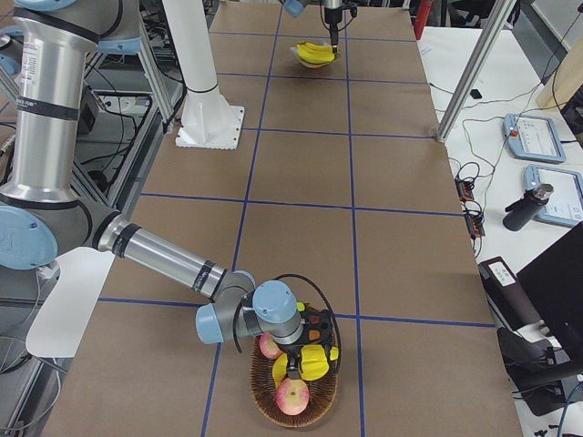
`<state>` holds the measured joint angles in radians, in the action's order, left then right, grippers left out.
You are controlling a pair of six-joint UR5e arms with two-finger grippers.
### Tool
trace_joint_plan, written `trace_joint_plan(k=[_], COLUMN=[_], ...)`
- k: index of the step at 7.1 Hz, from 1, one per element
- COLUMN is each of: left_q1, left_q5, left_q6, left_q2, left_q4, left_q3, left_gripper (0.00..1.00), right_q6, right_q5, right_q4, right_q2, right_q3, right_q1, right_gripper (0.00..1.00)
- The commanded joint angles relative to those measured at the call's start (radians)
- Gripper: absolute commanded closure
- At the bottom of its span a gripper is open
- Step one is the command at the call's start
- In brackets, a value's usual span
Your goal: Transfer all bananas from basket to plate
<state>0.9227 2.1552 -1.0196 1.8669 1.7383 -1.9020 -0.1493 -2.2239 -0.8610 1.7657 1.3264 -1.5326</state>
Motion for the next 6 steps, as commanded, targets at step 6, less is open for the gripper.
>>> trace_joint_plan(k=[6], left_q1=[0.002], left_q5=[-0.002], left_q6=[-0.001], left_q2=[-0.005], left_q4=[0.001], left_q3=[-0.011], left_gripper=[0.0], right_q6=[-0.012], right_q5=[-0.019], right_q4=[-0.003], right_q2=[-0.006], right_q3=[-0.007], right_q1=[0.005], right_gripper=[0.13])
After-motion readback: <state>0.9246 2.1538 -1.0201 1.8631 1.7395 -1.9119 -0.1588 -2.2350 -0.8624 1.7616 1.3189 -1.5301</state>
